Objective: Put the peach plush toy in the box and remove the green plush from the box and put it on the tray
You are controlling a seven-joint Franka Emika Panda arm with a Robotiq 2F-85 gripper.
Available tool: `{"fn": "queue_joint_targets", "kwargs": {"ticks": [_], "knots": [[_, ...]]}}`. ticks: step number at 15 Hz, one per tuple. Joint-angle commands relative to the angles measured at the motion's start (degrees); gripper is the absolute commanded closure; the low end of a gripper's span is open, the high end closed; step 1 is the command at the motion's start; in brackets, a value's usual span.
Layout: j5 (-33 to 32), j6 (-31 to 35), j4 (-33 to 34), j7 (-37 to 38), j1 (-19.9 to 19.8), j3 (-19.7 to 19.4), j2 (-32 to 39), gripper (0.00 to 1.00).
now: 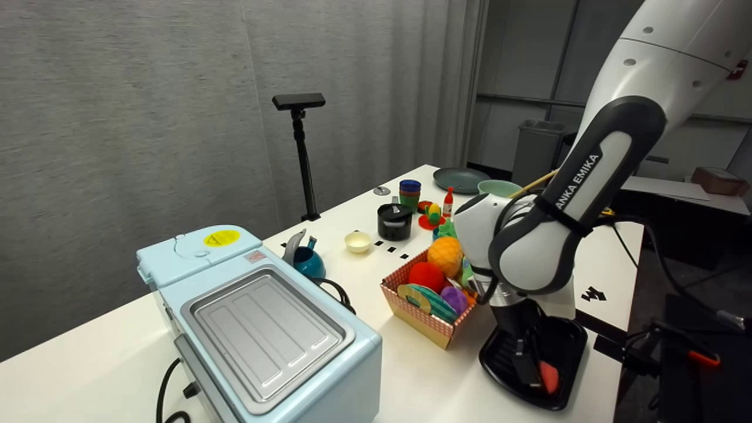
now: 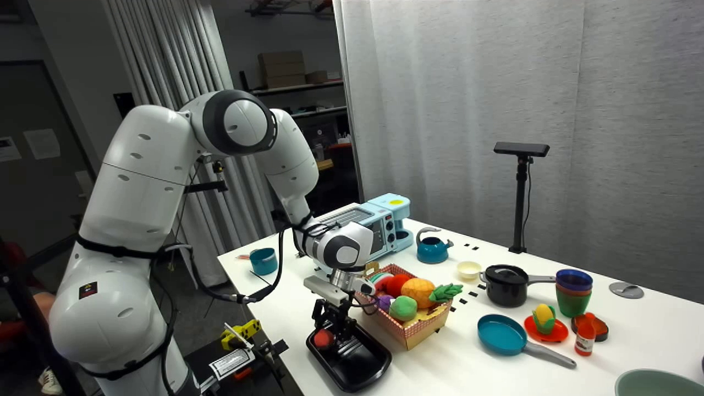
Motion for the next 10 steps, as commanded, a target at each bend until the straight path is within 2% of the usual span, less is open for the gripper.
{"fn": "queue_joint_targets", "kwargs": {"ticks": [1, 4, 7, 10], "knots": [[1.19, 0.97, 1.55, 0.21, -0.33, 0.86, 1.76, 0.51], [1.14, 0.53, 1.02, 0.96, -0.19, 0.74, 1.55, 0.76], [0.73, 0.51, -0.68, 2.16, 0.01, 0.24, 0.23, 0.95], [0.17, -1.08, -2.3, 3.09, 0.12, -0.13, -2.53, 0.97]]}}
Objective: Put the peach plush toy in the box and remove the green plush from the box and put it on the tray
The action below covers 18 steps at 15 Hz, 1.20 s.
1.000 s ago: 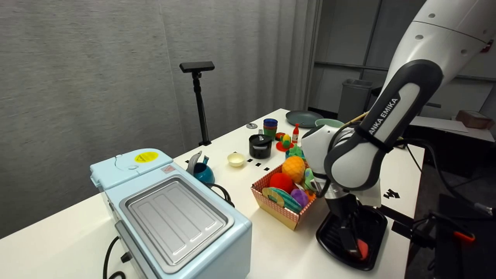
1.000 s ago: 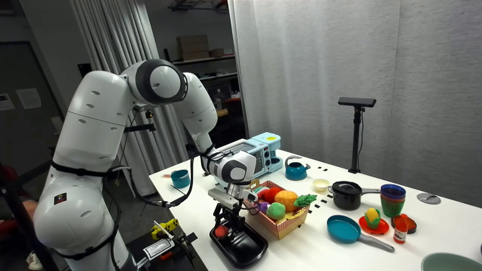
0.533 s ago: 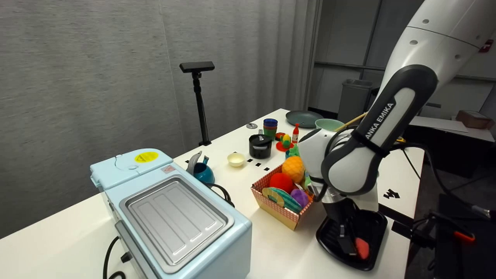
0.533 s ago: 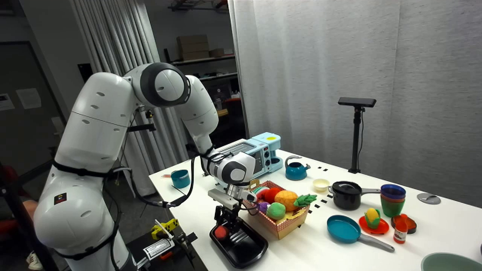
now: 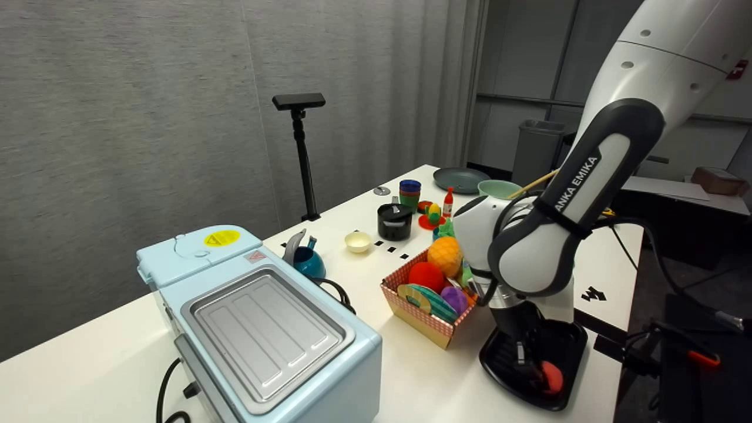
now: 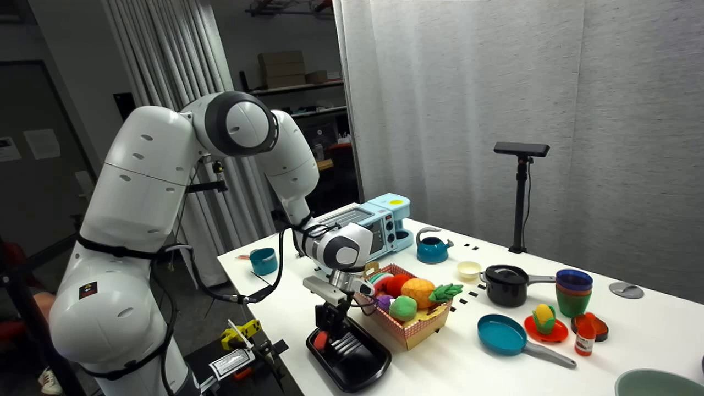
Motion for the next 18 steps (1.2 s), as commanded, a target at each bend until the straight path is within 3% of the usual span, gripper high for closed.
{"fn": "queue_joint_targets", "kwargs": {"ticks": [1, 5, 10, 14, 18], "knots": [[-0.53, -1.59, -3.31, 1.82, 0.58, -0.8, -4.32, 0.96], [-6.25, -6.04, -5.45, 6.72, 3.74, -3.09, -9.58, 0.95], [-12.04, -10.99, -6.37, 11.1, 5.24, -2.68, -17.75, 0.95], [-11.81, -6.08, -6.95, 10.87, 4.53, -1.84, -24.68, 0.95], [-11.74, 2.9, -6.03, 11.14, 3.63, -2.21, -27.55, 0.95]]}}
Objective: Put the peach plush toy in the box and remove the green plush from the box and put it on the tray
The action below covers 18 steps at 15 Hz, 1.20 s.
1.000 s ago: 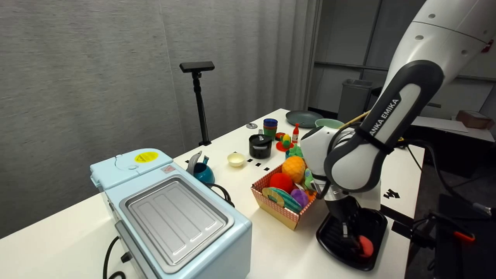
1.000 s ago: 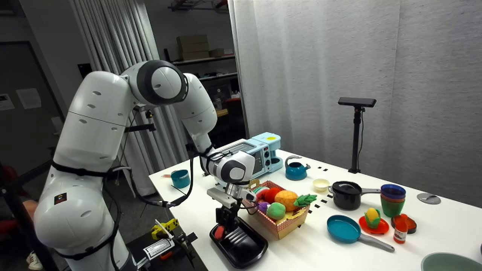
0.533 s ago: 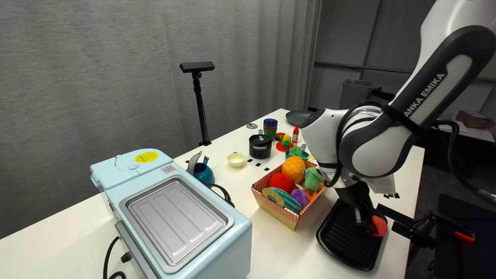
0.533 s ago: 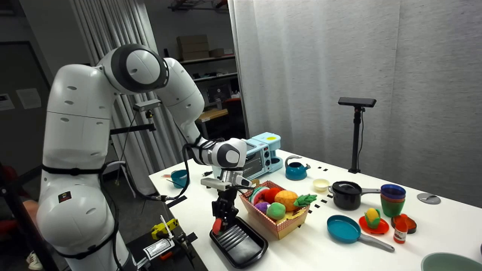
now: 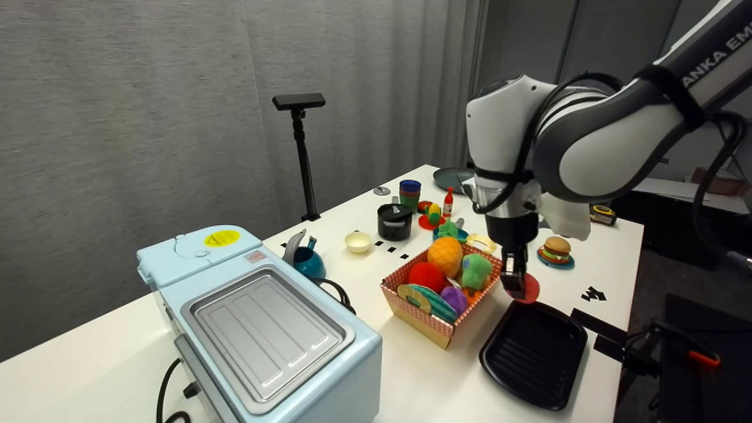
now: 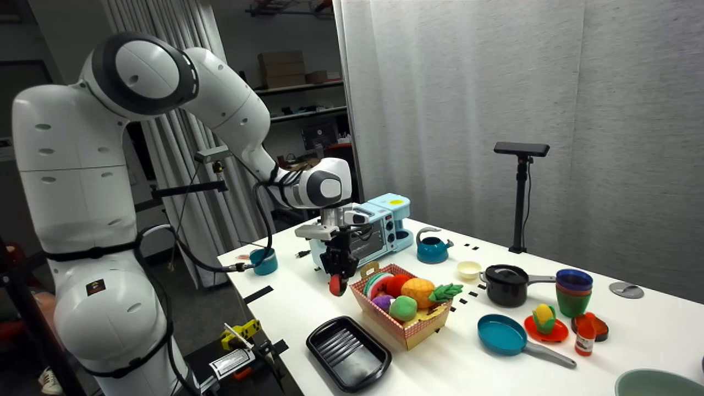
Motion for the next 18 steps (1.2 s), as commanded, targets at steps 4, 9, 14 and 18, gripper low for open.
{"fn": "queue_joint_targets", "kwargs": {"ticks": [4, 9, 14, 18], "knots": [[-0.25, 16.87, 0.49, 1.22, -2.03, -0.86, -0.97, 0.95], [-0.3, 25.22, 4.33, 2.04, -2.8, -2.65, 4.53, 0.95], [1.18, 24.95, 8.31, 0.77, -2.76, -3.27, 10.31, 0.95], [1.93, 24.01, 10.21, 0.2, -2.78, -3.2, 12.93, 0.95]]}}
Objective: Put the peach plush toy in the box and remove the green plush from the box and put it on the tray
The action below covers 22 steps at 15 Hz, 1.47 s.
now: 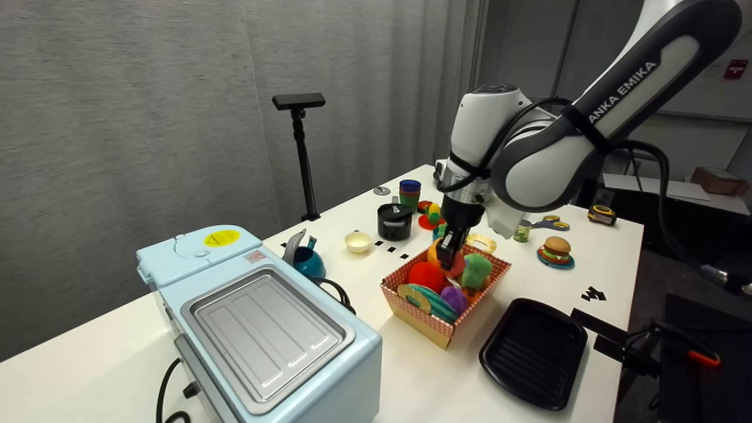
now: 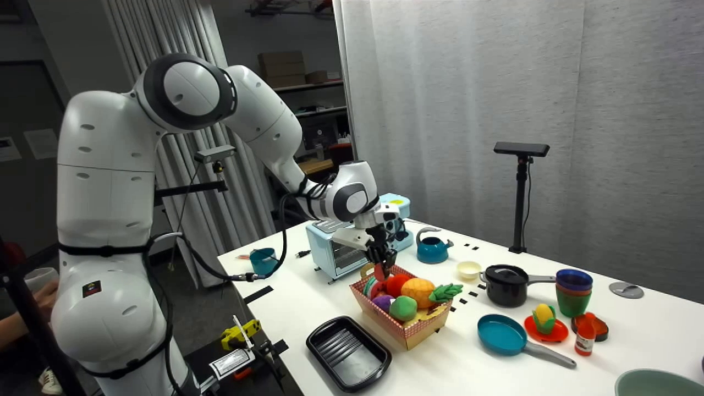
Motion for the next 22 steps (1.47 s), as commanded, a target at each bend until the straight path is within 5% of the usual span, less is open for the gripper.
{"fn": "queue_joint_targets", "kwargs": {"ticks": [1, 10, 22], "knots": [[1.76, -1.23, 2.86, -1.0, -0.41, 0.29, 2.46, 0.6], [-0.12, -11.41, 2.7, -0.54, 0.18, -0.56, 1.51, 0.0], [-0.87, -8.46, 4.56, 0.8, -1.92, -5.21, 2.97, 0.0]]}}
